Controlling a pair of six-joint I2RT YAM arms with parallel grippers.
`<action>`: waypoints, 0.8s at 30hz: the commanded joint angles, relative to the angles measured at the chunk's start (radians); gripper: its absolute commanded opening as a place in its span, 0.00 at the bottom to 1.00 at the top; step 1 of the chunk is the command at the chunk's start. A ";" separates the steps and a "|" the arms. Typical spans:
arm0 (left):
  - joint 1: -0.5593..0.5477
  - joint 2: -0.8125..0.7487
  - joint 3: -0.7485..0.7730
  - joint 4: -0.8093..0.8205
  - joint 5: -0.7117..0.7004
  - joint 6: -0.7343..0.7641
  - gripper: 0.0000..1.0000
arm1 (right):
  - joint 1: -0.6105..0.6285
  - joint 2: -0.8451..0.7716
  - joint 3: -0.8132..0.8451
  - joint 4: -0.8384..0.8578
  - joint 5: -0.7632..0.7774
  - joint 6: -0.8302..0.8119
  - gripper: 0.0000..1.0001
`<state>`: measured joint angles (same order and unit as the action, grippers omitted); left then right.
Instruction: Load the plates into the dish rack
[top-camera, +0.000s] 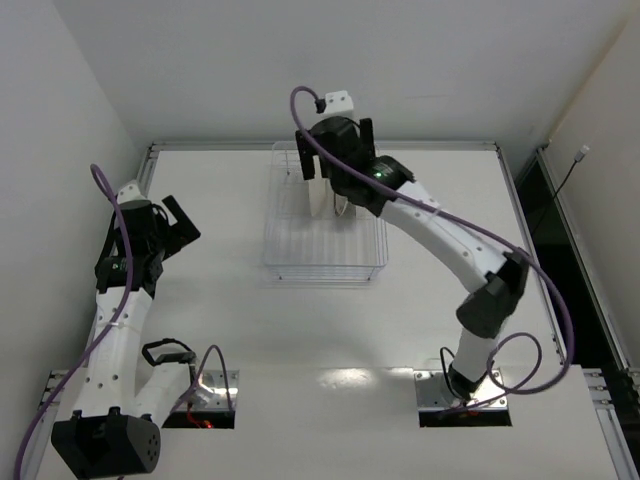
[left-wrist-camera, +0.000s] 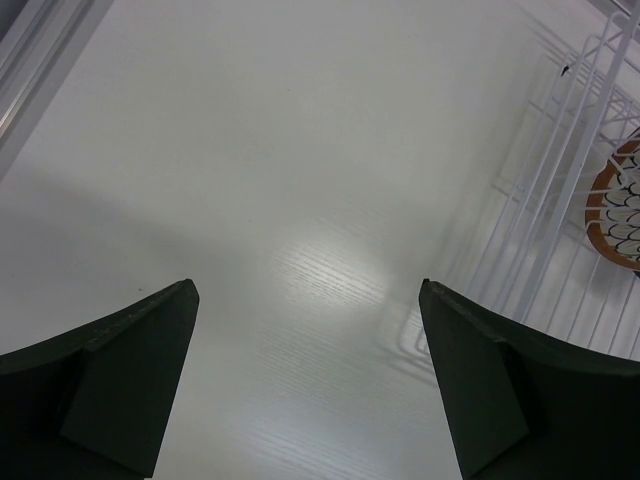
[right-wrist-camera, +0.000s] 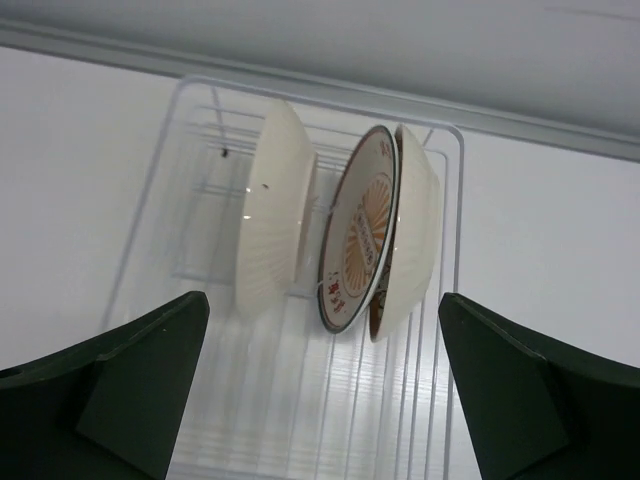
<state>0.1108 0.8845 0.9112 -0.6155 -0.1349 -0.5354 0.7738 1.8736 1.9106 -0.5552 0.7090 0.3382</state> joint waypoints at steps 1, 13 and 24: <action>-0.008 0.010 -0.002 0.020 0.008 -0.003 0.92 | -0.007 -0.141 -0.051 0.003 -0.161 -0.008 0.99; -0.008 0.030 -0.021 0.060 0.104 0.026 0.92 | -0.007 -0.839 -0.695 0.090 -0.191 0.022 0.99; -0.017 -0.027 -0.074 0.149 0.276 0.083 0.92 | -0.007 -0.946 -0.846 -0.113 -0.036 0.074 0.99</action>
<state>0.1032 0.8875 0.8349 -0.5308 0.0952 -0.4747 0.7681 0.9222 1.0966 -0.5938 0.6197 0.3702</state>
